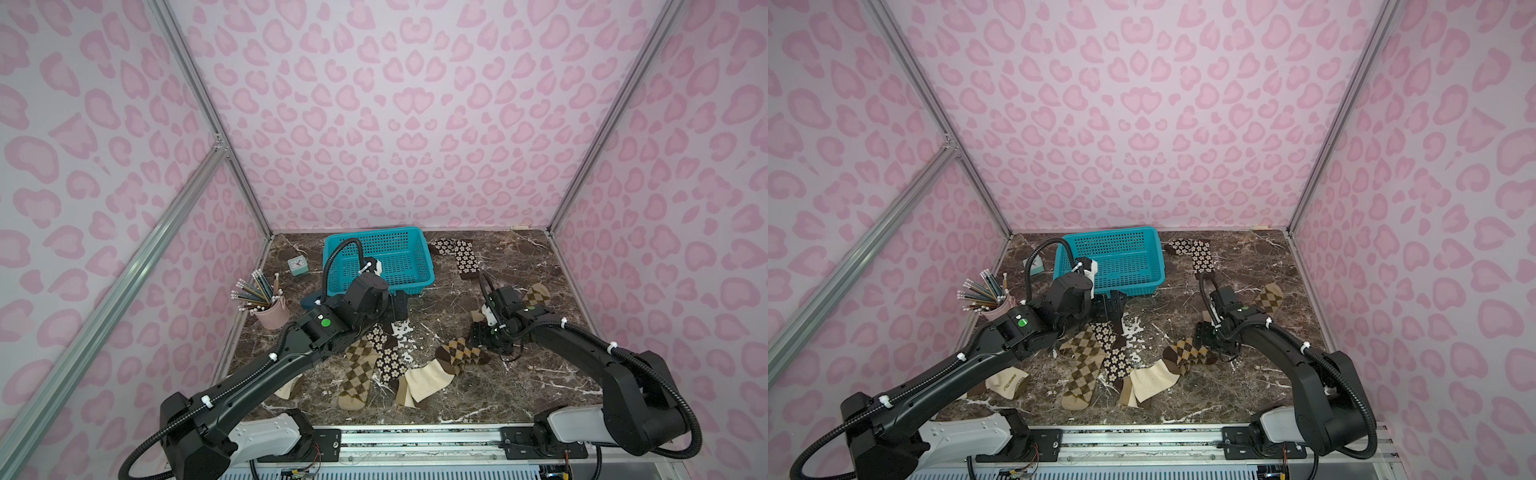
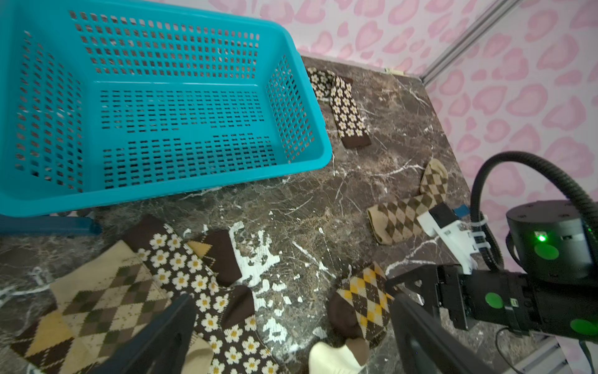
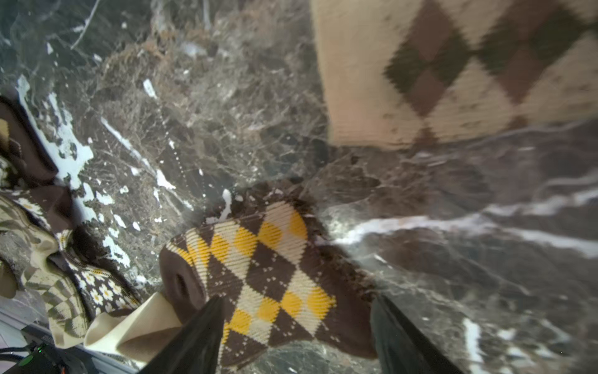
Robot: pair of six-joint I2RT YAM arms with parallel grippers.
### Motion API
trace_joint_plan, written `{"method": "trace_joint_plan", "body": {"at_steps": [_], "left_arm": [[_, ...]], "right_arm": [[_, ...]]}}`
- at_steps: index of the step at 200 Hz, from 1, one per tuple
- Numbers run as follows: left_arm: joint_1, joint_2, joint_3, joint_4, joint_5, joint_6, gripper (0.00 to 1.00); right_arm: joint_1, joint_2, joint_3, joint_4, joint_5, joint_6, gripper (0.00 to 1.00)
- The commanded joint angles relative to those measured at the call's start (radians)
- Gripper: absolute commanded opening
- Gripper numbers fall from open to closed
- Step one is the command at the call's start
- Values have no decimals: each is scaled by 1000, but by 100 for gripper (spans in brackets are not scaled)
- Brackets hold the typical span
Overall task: Place the socks together as a pair
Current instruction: Pick up the sock at the center of the board, then move the sock to the center of the board.
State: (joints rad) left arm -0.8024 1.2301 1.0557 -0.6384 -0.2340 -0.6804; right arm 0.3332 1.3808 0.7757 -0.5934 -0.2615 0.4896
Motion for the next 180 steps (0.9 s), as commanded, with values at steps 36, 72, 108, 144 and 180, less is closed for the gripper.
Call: {"method": "trace_joint_plan", "body": {"at_steps": [36, 72, 108, 144, 180], "left_arm": [[-94, 214, 11, 35, 247, 120, 94], [-165, 349, 29, 45, 317, 149, 86], [-191, 438, 12, 97, 387, 123, 65], [-198, 505, -22, 128, 418, 87, 45], [-198, 592, -49, 144, 420, 63, 38]], "right_arm": [[68, 30, 37, -38, 38, 37, 77], [61, 2, 65, -73, 26, 33, 80], [60, -21, 58, -115, 3, 14, 80], [69, -37, 11, -61, -64, 52, 63], [90, 22, -9, 5, -57, 72, 40]]}}
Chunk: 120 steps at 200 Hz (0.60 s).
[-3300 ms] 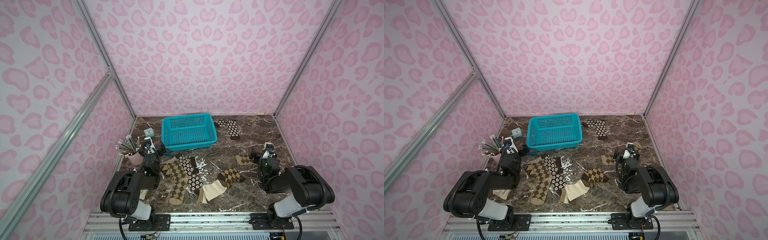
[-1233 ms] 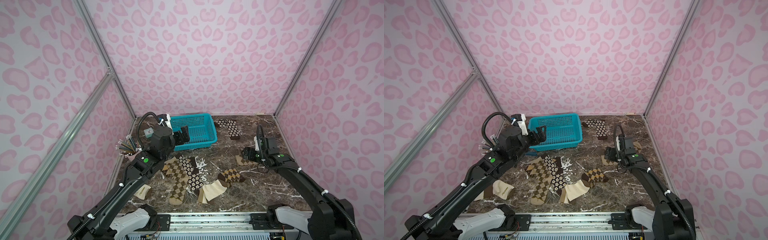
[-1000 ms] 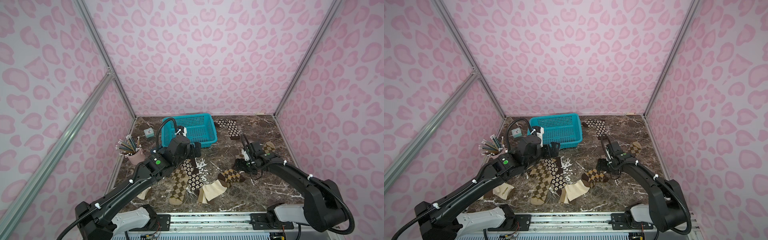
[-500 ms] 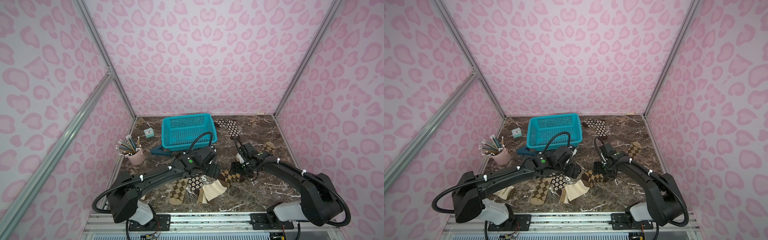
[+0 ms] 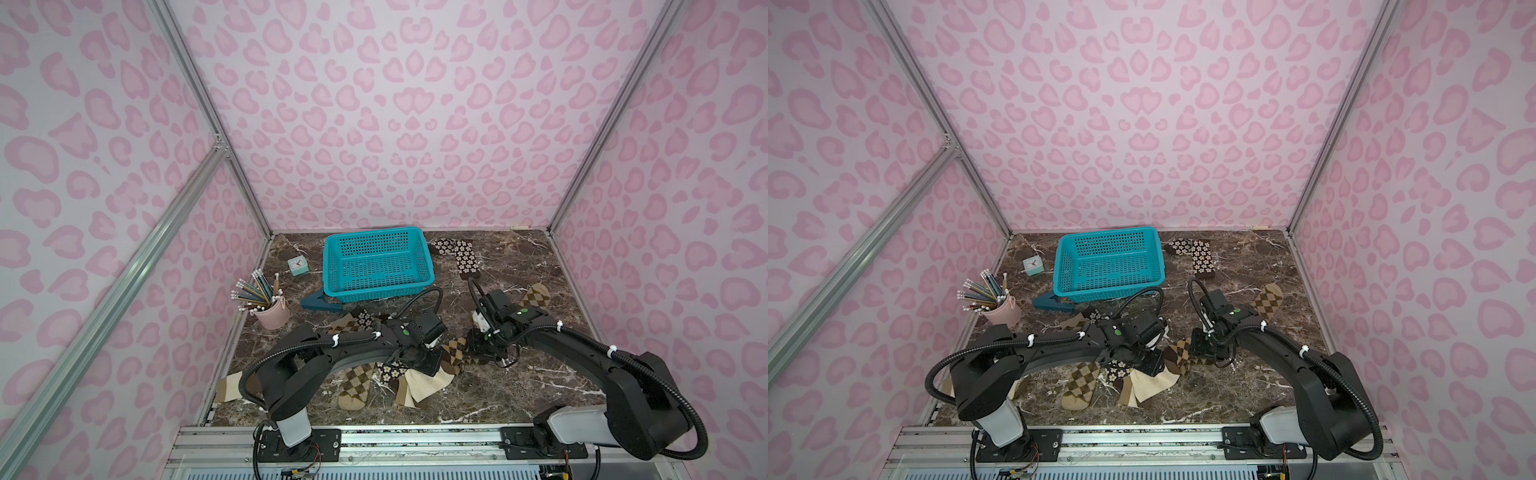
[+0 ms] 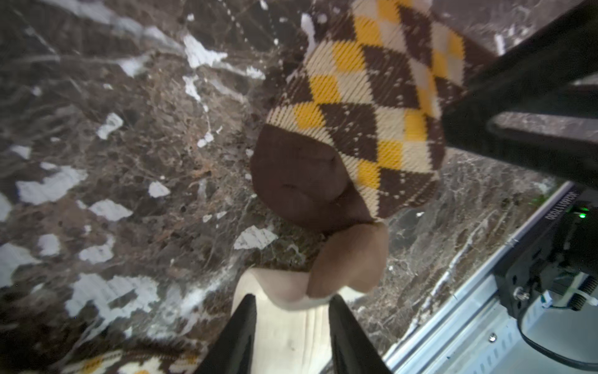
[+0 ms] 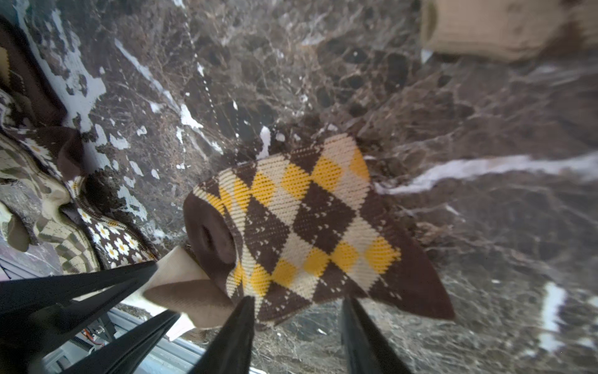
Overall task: Place the socks together as a pair
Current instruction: Move the sock to the center of the board.
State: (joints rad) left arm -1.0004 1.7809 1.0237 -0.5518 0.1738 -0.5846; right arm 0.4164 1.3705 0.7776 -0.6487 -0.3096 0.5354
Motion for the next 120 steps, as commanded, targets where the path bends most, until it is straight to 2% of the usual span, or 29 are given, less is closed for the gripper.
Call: {"method": "trace_joint_plan", "body": {"at_steps": [1, 34, 62, 120], "left_arm": [[0, 43, -20, 59, 13, -35, 37], [14, 96, -48, 38, -58, -67, 32], [72, 82, -100, 11, -116, -83, 28], [165, 19, -170, -69, -208, -45, 28]], "right_arm": [[7, 35, -12, 63, -8, 26, 39], [1, 157, 30, 94, 66, 19, 33], [-8, 274, 99, 156, 90, 28, 32], [-51, 584, 463, 194, 147, 61, 32]]}}
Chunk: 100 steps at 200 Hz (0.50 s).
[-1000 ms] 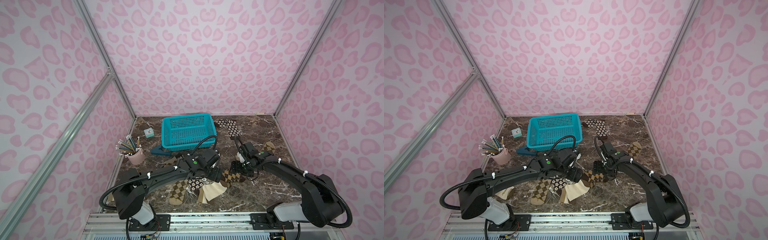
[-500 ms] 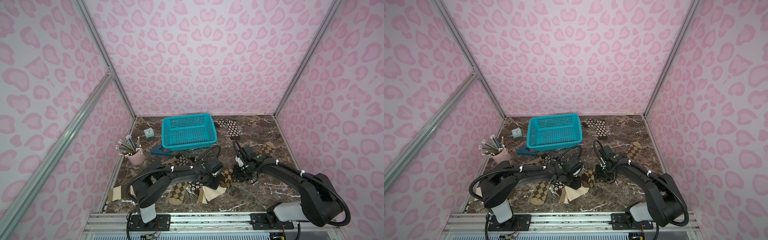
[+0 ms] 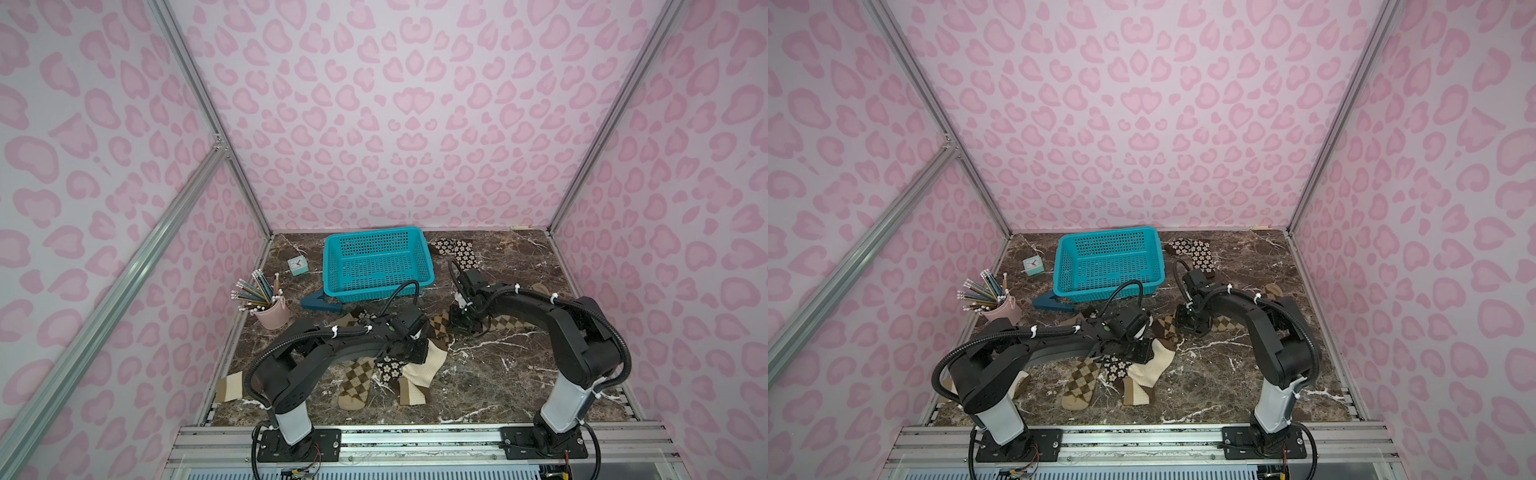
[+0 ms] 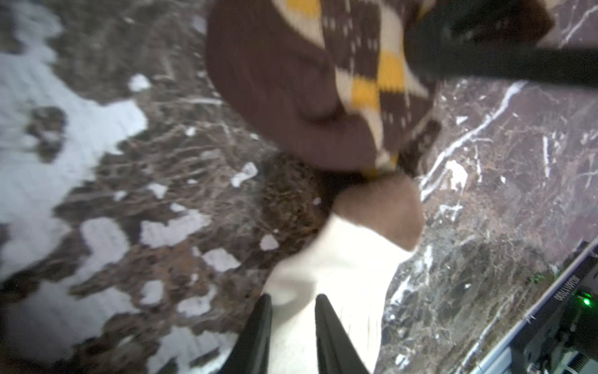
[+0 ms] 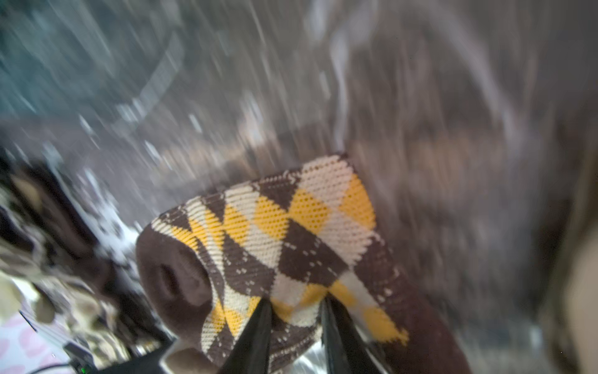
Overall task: Place the socks together as a pair
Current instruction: Move the sock to the center of the board.
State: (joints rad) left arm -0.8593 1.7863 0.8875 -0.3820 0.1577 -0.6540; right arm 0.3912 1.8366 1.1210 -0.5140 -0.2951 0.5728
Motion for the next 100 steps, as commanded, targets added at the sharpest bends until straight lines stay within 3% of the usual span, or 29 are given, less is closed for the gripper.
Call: {"method": "trace_joint_plan", "body": {"at_steps": [1, 36, 55, 95, 100], "left_arm": [[26, 14, -34, -239, -193, 25, 28], [67, -18, -33, -258, -224, 36, 28], [78, -53, 13, -270, -225, 60, 29], [75, -146, 140, -259, -135, 94, 35], [76, -156, 156, -261, -124, 98, 40]], "right_arm": [[-28, 123, 127, 58, 133, 25, 32], [-72, 317, 434, 5, 131, 43, 32], [-76, 353, 538, -42, 111, 22, 36], [-108, 128, 312, 4, 45, -33, 64], [-113, 94, 276, 5, 34, -42, 66]]}}
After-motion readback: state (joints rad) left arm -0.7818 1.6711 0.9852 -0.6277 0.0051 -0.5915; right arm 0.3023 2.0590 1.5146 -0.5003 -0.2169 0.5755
